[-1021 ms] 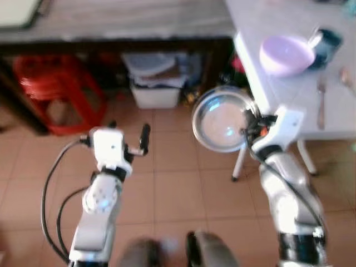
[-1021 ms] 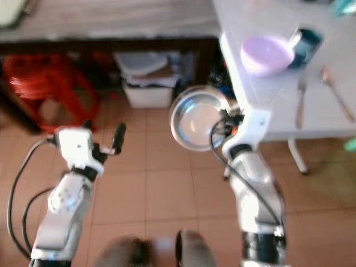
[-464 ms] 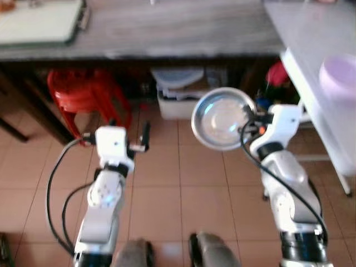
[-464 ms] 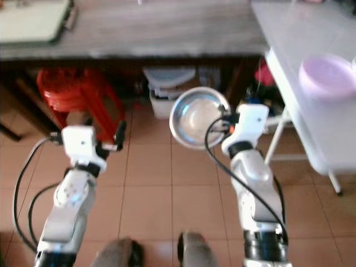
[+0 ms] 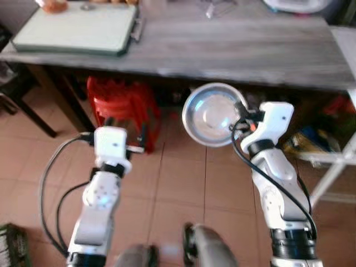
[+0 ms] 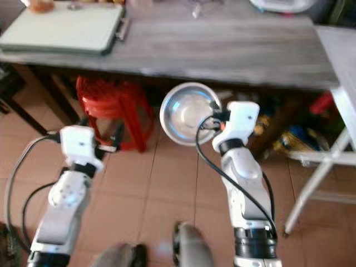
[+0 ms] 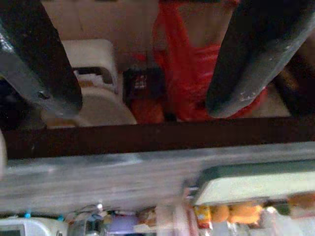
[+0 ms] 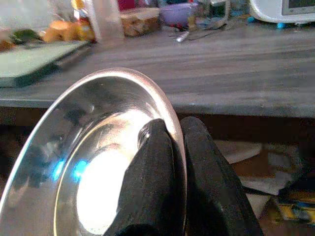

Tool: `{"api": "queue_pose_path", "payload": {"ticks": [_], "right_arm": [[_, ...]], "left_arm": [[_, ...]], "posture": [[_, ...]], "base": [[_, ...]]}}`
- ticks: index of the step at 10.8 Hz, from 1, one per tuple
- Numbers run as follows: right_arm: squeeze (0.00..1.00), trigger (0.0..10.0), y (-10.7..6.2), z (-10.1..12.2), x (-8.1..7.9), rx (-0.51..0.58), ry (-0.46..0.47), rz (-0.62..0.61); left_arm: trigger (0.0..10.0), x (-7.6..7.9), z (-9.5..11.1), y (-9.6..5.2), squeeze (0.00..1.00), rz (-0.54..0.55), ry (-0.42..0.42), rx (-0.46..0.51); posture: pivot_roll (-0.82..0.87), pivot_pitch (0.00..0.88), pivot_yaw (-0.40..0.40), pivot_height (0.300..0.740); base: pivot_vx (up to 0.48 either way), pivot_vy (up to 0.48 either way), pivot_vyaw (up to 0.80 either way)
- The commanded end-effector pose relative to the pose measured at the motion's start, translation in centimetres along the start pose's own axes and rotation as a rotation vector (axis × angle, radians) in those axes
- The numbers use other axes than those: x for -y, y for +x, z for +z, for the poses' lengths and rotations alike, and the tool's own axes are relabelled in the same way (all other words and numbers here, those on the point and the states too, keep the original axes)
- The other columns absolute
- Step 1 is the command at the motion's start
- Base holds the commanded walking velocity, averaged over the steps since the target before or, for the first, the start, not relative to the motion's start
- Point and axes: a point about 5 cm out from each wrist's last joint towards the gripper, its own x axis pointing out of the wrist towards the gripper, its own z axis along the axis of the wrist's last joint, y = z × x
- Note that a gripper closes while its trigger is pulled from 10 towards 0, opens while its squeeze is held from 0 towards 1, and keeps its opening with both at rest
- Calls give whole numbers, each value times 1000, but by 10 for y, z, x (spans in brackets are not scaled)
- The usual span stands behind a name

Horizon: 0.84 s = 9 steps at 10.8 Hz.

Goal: Setting the table

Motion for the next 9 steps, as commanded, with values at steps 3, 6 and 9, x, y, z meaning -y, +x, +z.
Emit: {"api": "queue_pose_path", "payload": {"ticks": [3, 6, 9], "right_arm": [[0, 10000, 1, 2, 3, 14, -5, -30], [0, 10000, 2, 2, 16, 18, -66, -133], [0, 10000, 3, 2, 32, 12, -105, -238]], "left_arm": [[10000, 3, 2, -5, 0, -44, -4, 8], [10000, 6, 2, -9, 0, -76, -12, 8], [10000, 5, 0, -13, 0, -86, -17, -2]], "posture": [[-56, 186, -17, 740], [-55, 184, -17, 740], [-51, 183, -18, 740]], "base": [[344, -324, 0], [94, -426, 0], [0, -477, 0]]}}
